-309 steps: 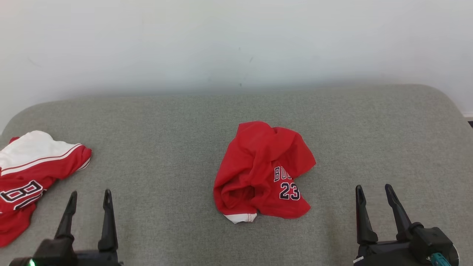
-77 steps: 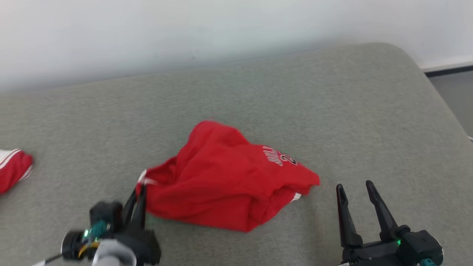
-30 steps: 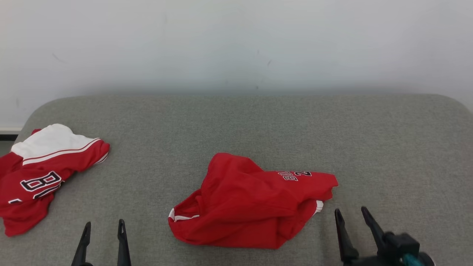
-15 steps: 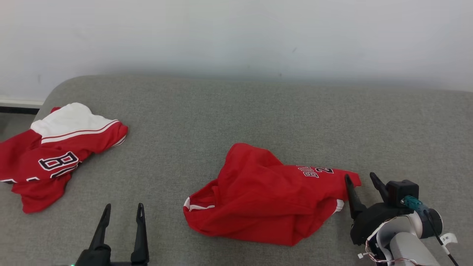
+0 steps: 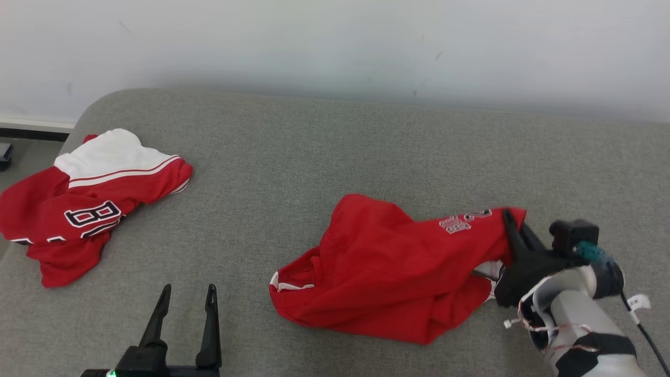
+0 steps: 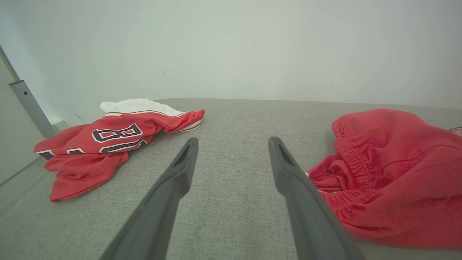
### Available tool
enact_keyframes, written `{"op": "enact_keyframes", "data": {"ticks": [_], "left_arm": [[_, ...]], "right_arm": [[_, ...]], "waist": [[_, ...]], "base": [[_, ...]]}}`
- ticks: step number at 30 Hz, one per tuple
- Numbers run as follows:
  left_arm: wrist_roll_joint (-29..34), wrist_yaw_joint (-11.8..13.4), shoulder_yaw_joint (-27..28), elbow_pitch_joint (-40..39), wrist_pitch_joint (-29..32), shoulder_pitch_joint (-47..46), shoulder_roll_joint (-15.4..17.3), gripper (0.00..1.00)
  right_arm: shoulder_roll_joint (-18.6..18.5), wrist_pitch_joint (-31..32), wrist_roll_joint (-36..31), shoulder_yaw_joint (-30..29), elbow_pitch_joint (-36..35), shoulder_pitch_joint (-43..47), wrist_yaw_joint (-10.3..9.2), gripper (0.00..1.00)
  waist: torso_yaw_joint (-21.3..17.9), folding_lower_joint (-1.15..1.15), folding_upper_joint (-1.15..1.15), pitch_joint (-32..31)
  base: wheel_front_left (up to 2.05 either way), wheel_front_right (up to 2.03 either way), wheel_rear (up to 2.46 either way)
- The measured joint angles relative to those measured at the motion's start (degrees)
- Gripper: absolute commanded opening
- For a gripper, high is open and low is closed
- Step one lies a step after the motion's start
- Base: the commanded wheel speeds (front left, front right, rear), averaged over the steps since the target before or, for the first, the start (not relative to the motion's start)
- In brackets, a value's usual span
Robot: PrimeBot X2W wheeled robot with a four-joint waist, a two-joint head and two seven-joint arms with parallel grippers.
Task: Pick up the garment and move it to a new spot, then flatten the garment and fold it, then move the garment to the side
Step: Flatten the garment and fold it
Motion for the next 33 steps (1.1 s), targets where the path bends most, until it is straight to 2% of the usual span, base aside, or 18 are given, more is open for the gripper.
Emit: {"op": "enact_keyframes", "data": {"ticks": [5, 11, 17, 24, 25, 26, 27, 33], "left_arm": [[-0.03, -0.26, 0.54, 0.21, 0.0, -0.66, -0.41, 1.0], [-0.02, -1.16, -0.66, 1.07, 0.0, -0.87, -0.9, 1.0], [-0.21, -2.11, -3.34, 1.83, -0.01, -3.48, -1.34, 1.0], [-3.15, -1.62, -8.71, 2.42, -0.01, -7.49, -1.53, 1.0], [-3.42, -1.44, -9.31, 2.5, 0.0, -7.7, -1.52, 1.0], [-3.64, -1.14, -9.79, 2.61, -0.01, -7.93, -1.52, 1.0], [-3.81, -0.99, -10.21, 2.68, 0.0, -8.16, -1.52, 1.0], [-4.21, -0.08, -10.45, 3.04, 0.0, -8.39, -1.54, 1.0]], "right_arm": [[-2.0, -1.38, 2.26, 0.68, -5.12, -5.34, 0.0, 0.0], [-3.56, -1.55, 4.19, 2.18, -6.08, -10.31, 0.0, 0.0], [-5.53, -0.27, 3.77, 3.85, -0.52, -19.59, 0.0, 0.0], [-11.16, -1.32, -3.59, -0.12, 10.48, -30.78, 0.0, 0.0], [-11.27, -1.32, -5.03, -0.25, 12.1, -31.58, 0.0, 0.15], [-11.34, -1.31, -6.51, -0.29, 13.7, -32.11, 0.0, 0.62], [-11.28, -1.31, -7.7, -0.31, 15.19, -32.42, 0.0, 1.0], [-10.25, -1.56, -11.12, -1.18, 17.34, -33.6, 0.0, 1.0]], "waist": [[-0.33, 0.0, 0.0, 0.5], [0.42, 0.0, 0.0, 0.7], [2.65, 0.0, 0.0, 2.24], [7.35, 0.0, 0.0, 5.52], [7.85, -0.01, 0.0, 6.0], [8.33, -0.01, 0.0, 6.46], [8.78, 0.0, 0.01, 6.92], [9.68, 0.0, 0.0, 8.63]], "base": [[0.0, 0.0, 0.0], [0.0, 0.0, 0.0], [0.0, 0.0, 0.0], [0.0, 0.0, 0.0], [0.0, 0.0, 0.0], [0.0, 0.0, 0.0], [0.0, 0.0, 0.0], [0.0, 0.0, 0.0]]}}
